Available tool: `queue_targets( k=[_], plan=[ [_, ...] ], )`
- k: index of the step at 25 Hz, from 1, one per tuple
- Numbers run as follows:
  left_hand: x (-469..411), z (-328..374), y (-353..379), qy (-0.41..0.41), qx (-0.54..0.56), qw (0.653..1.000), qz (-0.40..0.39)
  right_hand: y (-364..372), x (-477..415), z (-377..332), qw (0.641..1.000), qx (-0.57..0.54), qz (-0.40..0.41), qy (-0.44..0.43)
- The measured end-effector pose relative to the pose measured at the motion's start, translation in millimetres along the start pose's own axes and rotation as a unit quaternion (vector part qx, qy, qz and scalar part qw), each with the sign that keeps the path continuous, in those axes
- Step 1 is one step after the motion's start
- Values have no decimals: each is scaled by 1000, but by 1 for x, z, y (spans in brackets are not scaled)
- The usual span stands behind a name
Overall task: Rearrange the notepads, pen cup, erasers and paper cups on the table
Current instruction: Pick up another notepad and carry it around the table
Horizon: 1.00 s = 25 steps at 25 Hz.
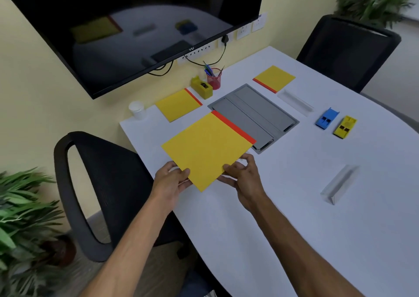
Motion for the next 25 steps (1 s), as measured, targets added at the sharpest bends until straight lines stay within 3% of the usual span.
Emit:
queue_targets(
  k=[5, 13, 19, 21, 25],
  plan=[
    [-47, 23, -23, 9, -39, 999, 18, -20, -58, -16, 995, -51, 75, 33],
    [-167, 50, -37, -44, -52, 998, 6, -4, -177, -24, 988, 107, 104, 37],
    [-263, 54, -38, -121, -9, 985, -121, 29, -293, -12, 987, 99, 118, 32],
    [-297, 53, -42, -124, -4, 986, -111, 41, -329, -7, 986, 101, 128, 40],
    [-367, 42, -60, -131, -23, 991, -7, 56, -402, 11, 981, 129, 138, 48]
  ],
)
Point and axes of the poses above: each hand's wrist, its own x-axis away from the middle knuckle, its own y-axis out of the palm, z = x × y, the point moved 6 cm from there along -x, towards the middle knuckle, and after that the axes turned 1 degree about y, right-handed, at the moved point
